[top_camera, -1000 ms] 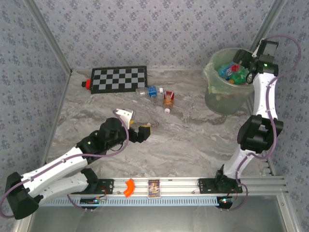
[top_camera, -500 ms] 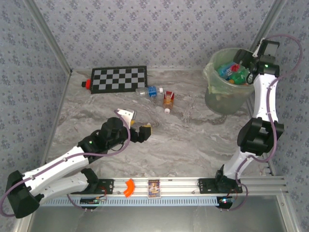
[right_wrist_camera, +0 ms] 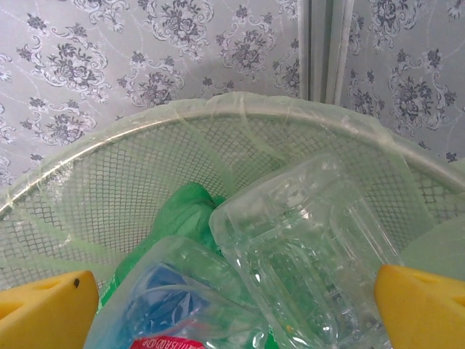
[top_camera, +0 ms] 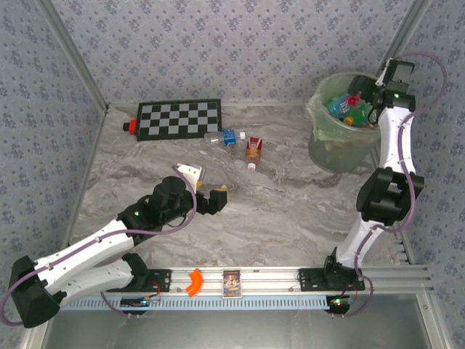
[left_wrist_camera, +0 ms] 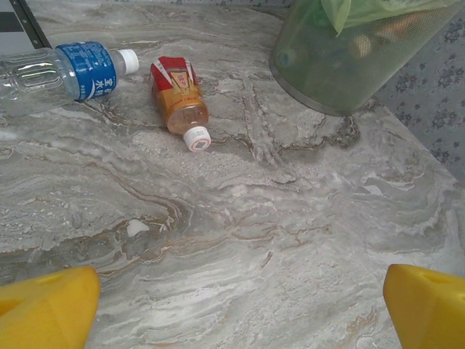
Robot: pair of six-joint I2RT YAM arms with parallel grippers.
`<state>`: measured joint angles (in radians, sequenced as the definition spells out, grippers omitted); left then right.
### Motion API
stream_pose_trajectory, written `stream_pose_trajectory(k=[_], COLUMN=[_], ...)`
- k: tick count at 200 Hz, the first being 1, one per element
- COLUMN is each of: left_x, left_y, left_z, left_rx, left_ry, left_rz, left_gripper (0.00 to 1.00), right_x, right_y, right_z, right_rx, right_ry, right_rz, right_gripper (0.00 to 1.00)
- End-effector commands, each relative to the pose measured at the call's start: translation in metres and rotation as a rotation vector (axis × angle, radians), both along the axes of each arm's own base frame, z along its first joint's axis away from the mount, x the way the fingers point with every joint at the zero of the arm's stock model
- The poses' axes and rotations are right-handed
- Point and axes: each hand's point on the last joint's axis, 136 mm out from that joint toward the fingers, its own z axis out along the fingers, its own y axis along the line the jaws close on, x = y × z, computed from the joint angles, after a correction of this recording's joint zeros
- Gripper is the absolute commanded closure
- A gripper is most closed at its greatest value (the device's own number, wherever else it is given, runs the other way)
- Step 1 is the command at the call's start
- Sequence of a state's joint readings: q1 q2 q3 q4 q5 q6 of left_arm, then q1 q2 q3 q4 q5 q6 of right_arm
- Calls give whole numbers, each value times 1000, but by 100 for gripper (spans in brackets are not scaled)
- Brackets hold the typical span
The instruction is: Put the plastic bottles in the bin
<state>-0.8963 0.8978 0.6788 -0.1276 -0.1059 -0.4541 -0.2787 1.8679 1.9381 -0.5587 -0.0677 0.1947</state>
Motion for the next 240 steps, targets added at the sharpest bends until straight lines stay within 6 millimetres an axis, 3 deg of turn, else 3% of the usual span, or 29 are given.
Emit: stream_pose_trajectory(k=[1,49,93,133,183,187,195,240], left_x=[8,11,22,38,55,56,58,70], left_y=[5,7,18,28,23,22,21,26], left_z=[18,22,20,13,-4,-6,-8,14], left_rx=[-1,7,37,51,72,77,88,106], left_ry=[-40,-44,-22,9,70,78,92,121], left_rz=[33,36,95,165,202,201,201,222], left_gripper=[0,0,0,0,0,0,0,0], right_x=[-19,-49,-86,-122,-160,-164,-171,-192], right_y=[10,40,105,171,249,255,268,323], right_z=[11,57,71,71,29,15,4,-45], right_rx=[11,22,-8,-57,-83,-89,-85,-94], right_ry=[24,-97,-177,-240,-209,-185,-177,-141], right_rz=[1,5,109,249,431,447,476,543], right_gripper=[0,0,0,0,0,0,0,0])
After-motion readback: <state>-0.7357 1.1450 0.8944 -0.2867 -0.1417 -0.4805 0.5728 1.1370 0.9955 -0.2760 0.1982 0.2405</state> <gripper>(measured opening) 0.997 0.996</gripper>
